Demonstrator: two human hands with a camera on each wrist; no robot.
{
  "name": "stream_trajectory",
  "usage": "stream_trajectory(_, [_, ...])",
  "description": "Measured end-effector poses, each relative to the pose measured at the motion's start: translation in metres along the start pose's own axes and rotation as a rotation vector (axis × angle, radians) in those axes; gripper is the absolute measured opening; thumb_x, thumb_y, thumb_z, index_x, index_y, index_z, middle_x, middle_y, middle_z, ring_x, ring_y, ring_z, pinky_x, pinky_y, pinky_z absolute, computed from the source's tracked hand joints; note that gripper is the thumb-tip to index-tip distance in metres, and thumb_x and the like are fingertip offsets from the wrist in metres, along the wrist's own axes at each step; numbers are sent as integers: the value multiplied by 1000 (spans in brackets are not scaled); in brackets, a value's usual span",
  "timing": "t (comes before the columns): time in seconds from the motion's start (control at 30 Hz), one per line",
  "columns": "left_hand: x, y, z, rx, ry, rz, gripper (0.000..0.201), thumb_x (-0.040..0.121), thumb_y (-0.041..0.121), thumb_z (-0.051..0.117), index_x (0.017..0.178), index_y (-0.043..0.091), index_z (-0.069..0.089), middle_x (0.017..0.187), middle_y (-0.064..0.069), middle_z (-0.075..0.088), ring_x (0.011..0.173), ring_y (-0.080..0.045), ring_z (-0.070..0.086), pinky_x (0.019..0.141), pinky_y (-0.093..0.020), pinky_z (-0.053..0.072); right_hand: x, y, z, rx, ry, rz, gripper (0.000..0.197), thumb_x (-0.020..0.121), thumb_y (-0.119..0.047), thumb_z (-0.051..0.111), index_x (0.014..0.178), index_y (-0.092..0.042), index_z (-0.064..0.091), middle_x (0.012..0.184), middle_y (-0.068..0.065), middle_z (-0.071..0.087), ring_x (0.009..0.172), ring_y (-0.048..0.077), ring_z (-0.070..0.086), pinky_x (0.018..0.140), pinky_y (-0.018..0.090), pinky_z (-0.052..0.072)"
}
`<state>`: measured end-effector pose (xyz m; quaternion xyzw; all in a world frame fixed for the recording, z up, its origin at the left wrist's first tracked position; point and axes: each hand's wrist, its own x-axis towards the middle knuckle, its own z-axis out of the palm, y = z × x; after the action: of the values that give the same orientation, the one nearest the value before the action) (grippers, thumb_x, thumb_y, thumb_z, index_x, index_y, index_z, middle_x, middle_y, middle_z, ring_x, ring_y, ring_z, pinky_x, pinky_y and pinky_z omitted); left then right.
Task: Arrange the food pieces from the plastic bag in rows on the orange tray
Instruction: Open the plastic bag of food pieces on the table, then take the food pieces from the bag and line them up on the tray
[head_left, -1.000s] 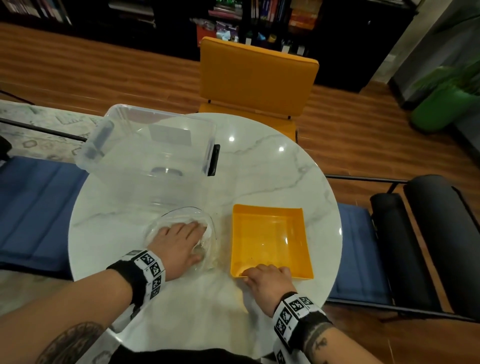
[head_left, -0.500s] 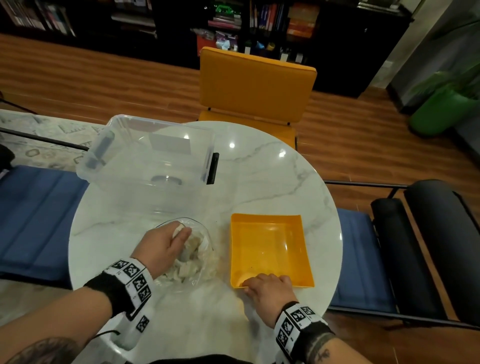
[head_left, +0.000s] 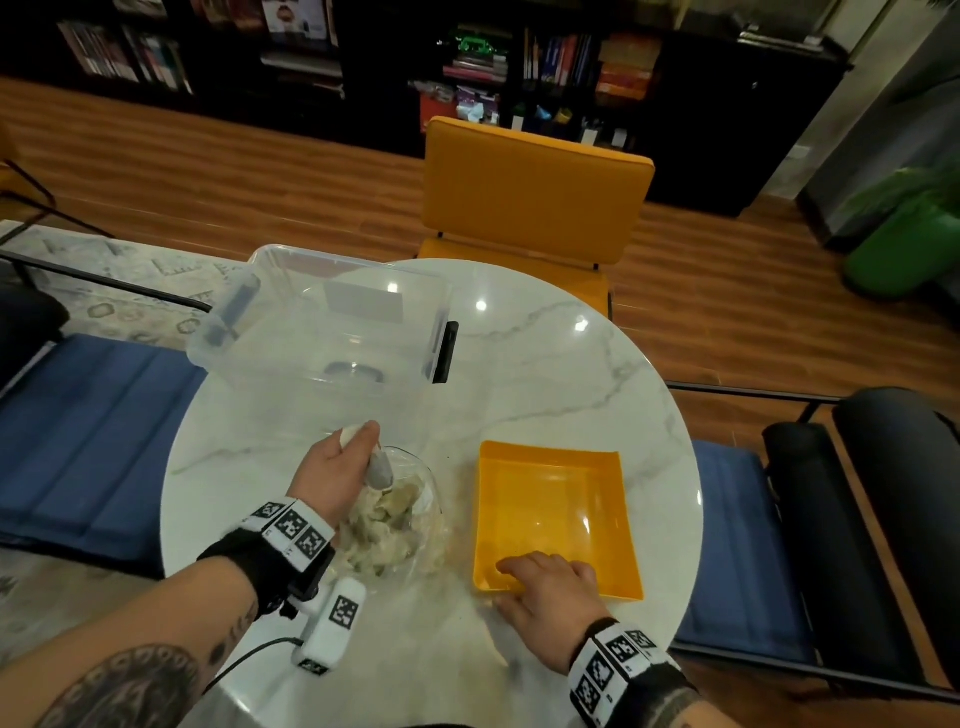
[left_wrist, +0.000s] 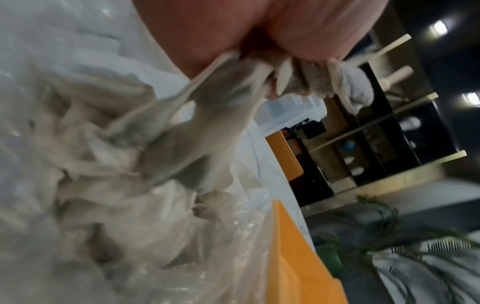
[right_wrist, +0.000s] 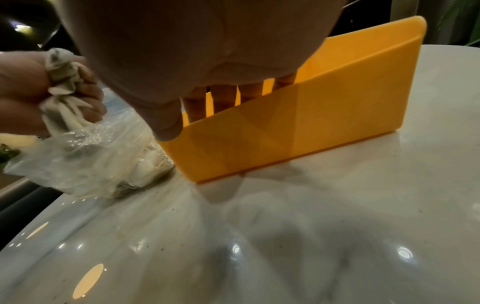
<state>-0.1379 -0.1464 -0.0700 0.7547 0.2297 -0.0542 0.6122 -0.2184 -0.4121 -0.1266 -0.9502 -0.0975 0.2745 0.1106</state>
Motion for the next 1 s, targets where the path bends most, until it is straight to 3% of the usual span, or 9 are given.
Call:
stream_trajectory(0.2, [-4, 3, 3, 10, -8, 97, 53, 101, 34, 46, 55, 12, 62, 56, -6, 67, 51, -8, 60, 69, -31, 44, 1, -3, -8, 22, 13, -6, 46, 98, -57, 36, 141, -41, 42, 141, -16, 47, 132, 12, 40, 110, 40, 20])
stream_trajectory(0.37, [-1, 17, 2, -205, 11, 58, 54, 96, 35, 53, 45, 17, 55, 49, -4, 57, 48, -23, 54, 63, -36, 47, 1, -5, -17, 80, 69, -45, 43, 98, -57, 36, 138, -42, 44, 140, -21, 46, 132, 6, 39, 112, 37, 18])
stream_trajectory(0.43, [2, 23, -2, -394, -19, -76, 49, 90, 41, 58, 48, 18, 51, 48, -3, 46, 44, -23, 47, 57, -32, 34, 2, -9, -26, 118, 111, -83, 43, 98, -56, 33, 136, -42, 46, 138, -22, 47, 132, 3, 38, 112, 35, 17])
stream_trajectory(0.5, [5, 30, -4, -588, -102, -222, 41, 83, 47, 63, 53, 22, 50, 51, 1, 39, 41, -17, 44, 67, -33, 10, 3, -17, -37, 173, 168, -131, 46, 96, -57, 29, 134, -42, 49, 135, -23, 50, 130, 1, 39, 109, 32, 18])
stream_trajectory(0.57, [4, 38, 0, -708, -192, -302, 35, 78, 47, 68, 57, 26, 50, 51, 6, 38, 39, -13, 43, 74, -33, 2, 6, -27, -48, 257, 238, -174, 43, 96, -55, 33, 132, -39, 53, 132, -22, 54, 127, 0, 42, 107, 28, 21])
stream_trajectory(0.63, [1, 48, 8, -830, -286, -335, 31, 75, 41, 73, 62, 27, 49, 52, 8, 36, 39, -11, 39, 66, -28, 8, 10, -40, -59, 418, 278, -207, 37, 98, -47, 48, 133, -35, 54, 128, -19, 58, 121, 0, 48, 106, 26, 31])
stream_trajectory(0.73, [-11, 68, 26, -980, -413, -362, 29, 80, 41, 65, 64, 25, 46, 50, 7, 34, 40, -12, 32, 46, -21, 32, 15, -63, -78, 788, 215, -223, 46, 92, -41, 63, 135, -30, 52, 121, -14, 62, 105, 2, 60, 93, 25, 49])
stream_trajectory(0.87, [-23, 80, 49, -1003, -427, -351, 35, 84, 43, 61, 60, 23, 46, 50, 6, 32, 41, -14, 32, 48, -24, 34, 18, -81, -97, 1231, 113, -185, 27, 95, -26, 65, 120, -20, 58, 103, 4, 71, 78, 18, 71, 69, 28, 54])
stream_trajectory(1.0, [-26, 83, 62, -950, -321, -321, 41, 91, 45, 57, 60, 23, 41, 49, 5, 29, 44, -16, 31, 48, -24, 34, 15, -76, -105, 1299, 153, -155, 22, 97, -20, 62, 118, -13, 62, 89, 5, 74, 69, 21, 71, 62, 31, 52])
